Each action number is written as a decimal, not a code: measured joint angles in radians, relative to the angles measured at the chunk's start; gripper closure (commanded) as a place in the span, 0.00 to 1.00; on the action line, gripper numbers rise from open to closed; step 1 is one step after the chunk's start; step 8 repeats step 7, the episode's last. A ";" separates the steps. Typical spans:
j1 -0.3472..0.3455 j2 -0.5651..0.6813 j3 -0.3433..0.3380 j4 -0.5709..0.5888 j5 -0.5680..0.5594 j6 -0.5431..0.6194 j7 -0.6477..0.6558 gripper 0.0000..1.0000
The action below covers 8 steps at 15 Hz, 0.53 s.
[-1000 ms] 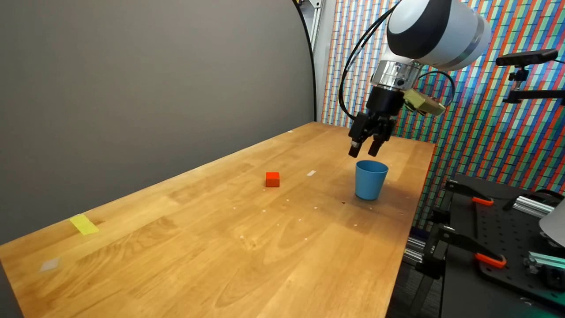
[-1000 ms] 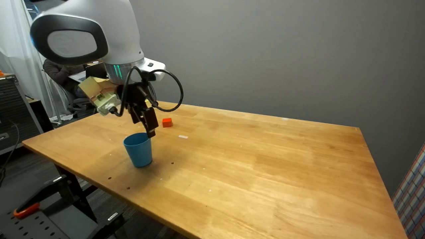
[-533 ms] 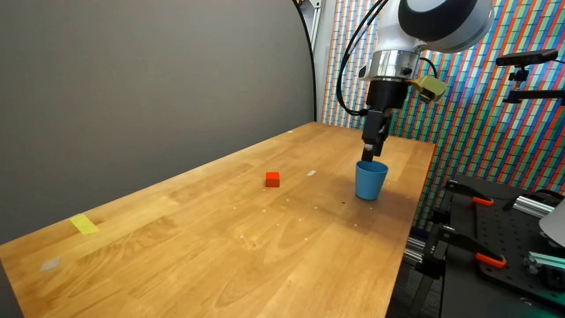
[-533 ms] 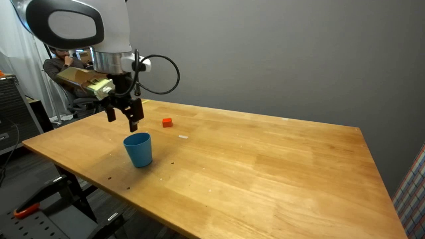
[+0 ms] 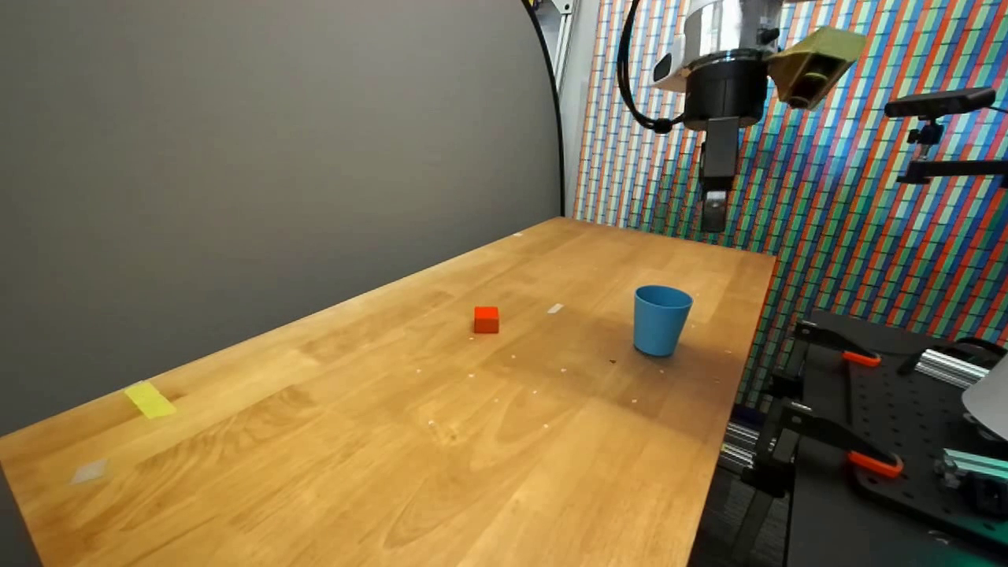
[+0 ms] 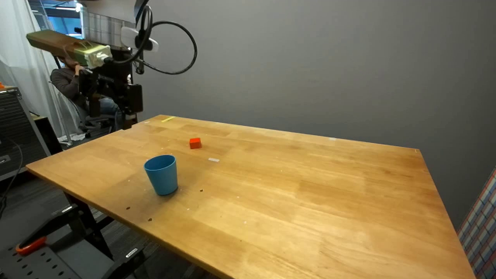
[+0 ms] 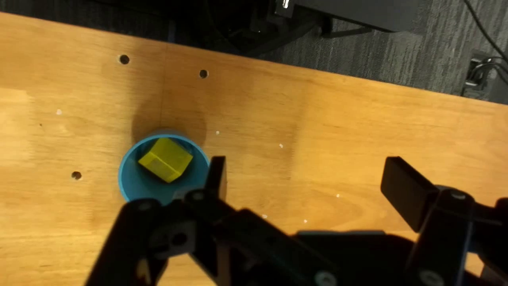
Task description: Put the yellow block in the blue cup
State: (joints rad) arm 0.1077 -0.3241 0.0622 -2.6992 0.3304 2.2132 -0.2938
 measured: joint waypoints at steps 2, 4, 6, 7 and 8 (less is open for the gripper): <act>0.000 -0.023 -0.008 0.002 0.000 -0.026 -0.001 0.00; 0.000 -0.025 -0.008 0.002 0.000 -0.028 -0.002 0.00; 0.000 -0.024 -0.008 0.001 0.000 -0.028 -0.002 0.00; 0.000 -0.024 -0.008 0.001 0.000 -0.028 -0.003 0.00; 0.000 -0.024 -0.008 0.001 0.000 -0.028 -0.003 0.00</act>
